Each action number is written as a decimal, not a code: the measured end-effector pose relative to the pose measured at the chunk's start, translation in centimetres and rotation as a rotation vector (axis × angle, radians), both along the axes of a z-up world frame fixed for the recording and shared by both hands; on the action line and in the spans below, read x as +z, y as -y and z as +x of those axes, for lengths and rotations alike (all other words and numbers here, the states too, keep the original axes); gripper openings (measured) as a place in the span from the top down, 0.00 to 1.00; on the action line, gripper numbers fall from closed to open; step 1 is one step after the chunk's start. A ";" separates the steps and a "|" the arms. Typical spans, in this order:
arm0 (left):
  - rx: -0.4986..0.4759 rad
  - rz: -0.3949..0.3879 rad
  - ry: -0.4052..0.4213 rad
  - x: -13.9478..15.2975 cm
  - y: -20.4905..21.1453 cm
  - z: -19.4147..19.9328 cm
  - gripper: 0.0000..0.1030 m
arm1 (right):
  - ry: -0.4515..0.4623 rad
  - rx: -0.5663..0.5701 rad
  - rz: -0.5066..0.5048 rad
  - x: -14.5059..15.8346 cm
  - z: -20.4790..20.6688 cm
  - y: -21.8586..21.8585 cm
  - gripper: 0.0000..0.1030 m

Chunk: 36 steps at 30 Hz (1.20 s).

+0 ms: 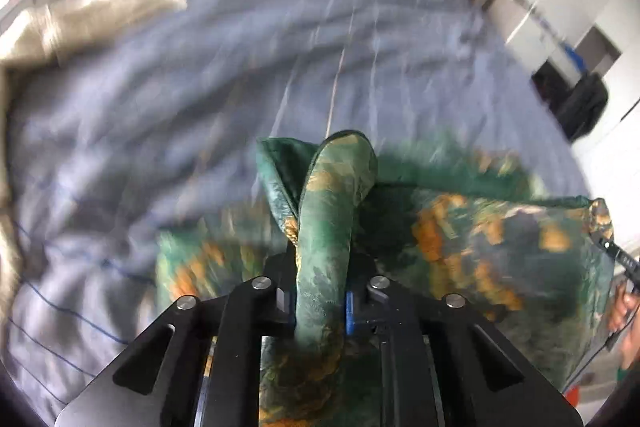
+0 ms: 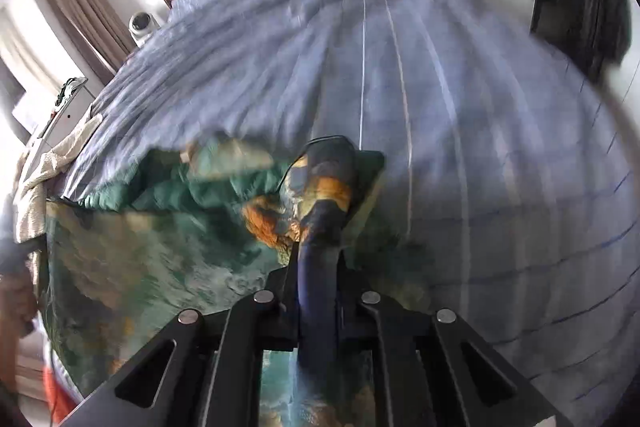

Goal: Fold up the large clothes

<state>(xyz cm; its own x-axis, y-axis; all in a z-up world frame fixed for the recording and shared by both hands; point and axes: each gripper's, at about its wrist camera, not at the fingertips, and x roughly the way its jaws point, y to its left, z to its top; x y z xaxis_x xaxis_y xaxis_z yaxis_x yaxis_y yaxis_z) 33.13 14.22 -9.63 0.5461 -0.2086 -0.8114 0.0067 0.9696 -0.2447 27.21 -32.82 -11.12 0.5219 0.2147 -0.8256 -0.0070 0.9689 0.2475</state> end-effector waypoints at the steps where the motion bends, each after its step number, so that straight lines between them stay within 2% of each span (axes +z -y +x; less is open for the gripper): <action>1: 0.008 0.013 0.046 1.5 -0.2 -0.2 0.88 | 0.056 0.004 -0.042 1.9 -0.2 -0.2 0.89; 3: 0.025 0.041 0.139 3.9 -0.4 -0.1 0.88 | 0.169 0.002 -0.099 5.2 -0.5 -0.2 0.89; 6: 0.057 0.126 0.192 3.8 -0.3 0.6 0.88 | 0.221 -0.050 -0.110 6.2 0.6 0.5 0.89; 8: 0.066 0.169 0.178 1.7 -0.1 1.1 0.88 | 0.197 -0.075 -0.148 4.2 2.2 0.5 0.89; 9: 0.070 0.181 0.138 -0.7 -0.2 1.6 0.88 | 0.181 -0.080 -0.161 2.9 2.9 0.2 0.89; 11: 0.071 0.190 0.078 -4.8 -0.4 1.7 0.87 | 0.089 -0.089 -0.162 -1.6 3.8 0.1 0.89; 12: 0.076 0.179 0.066 -6.1 -0.6 1.5 0.85 | 0.056 -0.090 -0.164 -3.6 3.9 -0.3 0.89; 14: 0.104 0.094 0.076 -7.9 -1.7 1.1 0.83 | 0.042 -0.082 -0.161 -6.1 3.7 -0.6 0.88; 17: 0.114 0.022 0.079 -8.7 -2.6 1.4 0.80 | 0.081 -0.112 -0.126 -8.4 3.0 -0.2 0.86; 22: 0.110 0.047 0.104 -8.7 -1.8 1.1 0.79 | 0.107 -0.136 -0.099 -9.1 2.8 0.1 0.85; 27: 0.112 0.015 0.109 -9.1 -2.0 1.2 0.79 | 0.114 -0.137 -0.086 -9.3 2.6 0.0 0.84; 36: 0.113 0.018 0.109 -9.2 -2.0 1.4 0.79 | 0.117 -0.136 -0.068 -9.5 2.5 0.3 0.84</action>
